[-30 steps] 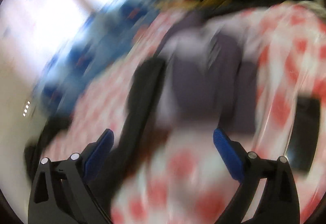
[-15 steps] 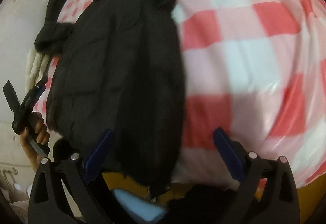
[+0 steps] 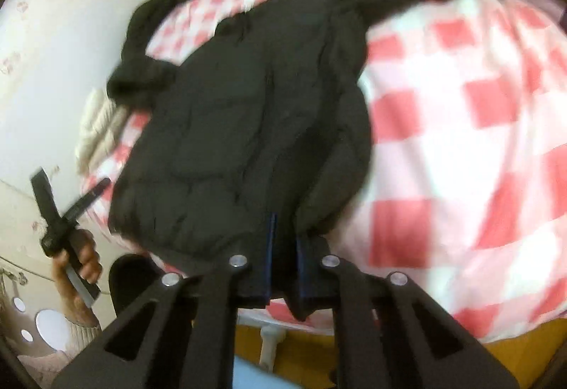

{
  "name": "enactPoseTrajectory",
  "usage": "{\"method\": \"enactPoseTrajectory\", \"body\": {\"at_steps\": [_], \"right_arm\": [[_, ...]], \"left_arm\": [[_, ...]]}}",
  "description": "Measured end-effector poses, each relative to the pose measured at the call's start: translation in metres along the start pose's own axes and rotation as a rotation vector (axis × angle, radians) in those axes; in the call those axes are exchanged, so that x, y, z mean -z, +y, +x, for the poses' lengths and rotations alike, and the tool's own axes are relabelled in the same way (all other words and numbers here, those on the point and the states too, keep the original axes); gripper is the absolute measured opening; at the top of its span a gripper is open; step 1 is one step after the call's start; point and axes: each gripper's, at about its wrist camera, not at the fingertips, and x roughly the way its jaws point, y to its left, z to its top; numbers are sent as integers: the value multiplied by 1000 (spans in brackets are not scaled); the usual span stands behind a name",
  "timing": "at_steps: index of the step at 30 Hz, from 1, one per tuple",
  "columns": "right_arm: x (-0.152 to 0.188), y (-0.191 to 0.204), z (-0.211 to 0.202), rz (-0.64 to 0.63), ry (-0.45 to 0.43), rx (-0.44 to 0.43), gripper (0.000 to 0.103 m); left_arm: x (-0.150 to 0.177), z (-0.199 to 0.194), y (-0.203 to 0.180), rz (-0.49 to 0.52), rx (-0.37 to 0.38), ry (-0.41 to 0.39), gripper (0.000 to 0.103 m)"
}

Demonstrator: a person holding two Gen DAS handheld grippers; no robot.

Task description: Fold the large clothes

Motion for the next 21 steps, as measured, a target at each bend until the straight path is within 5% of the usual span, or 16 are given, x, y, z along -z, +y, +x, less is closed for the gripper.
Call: {"method": "enactPoseTrajectory", "body": {"at_steps": [5, 7, 10, 14, 18, 21], "right_arm": [[27, -30, 13, -10, 132, 141, 18], [24, -33, 5, -12, 128, 219, 66], [2, -30, -32, -1, -44, 350, 68], [-41, 11, -33, -9, -249, 209, 89], [-80, 47, 37, -79, -239, -20, 89], [-98, 58, 107, -73, -197, -125, 89]], "left_arm": [[-1, 16, -8, 67, -31, 38, 95], [-6, 18, -4, 102, -62, 20, 95], [-24, 23, 9, 156, -167, -30, 95], [-69, 37, 14, 311, -392, -164, 95], [-112, 81, -18, 658, -588, -255, 95], [-138, 121, -34, 858, -631, -231, 95]]}}
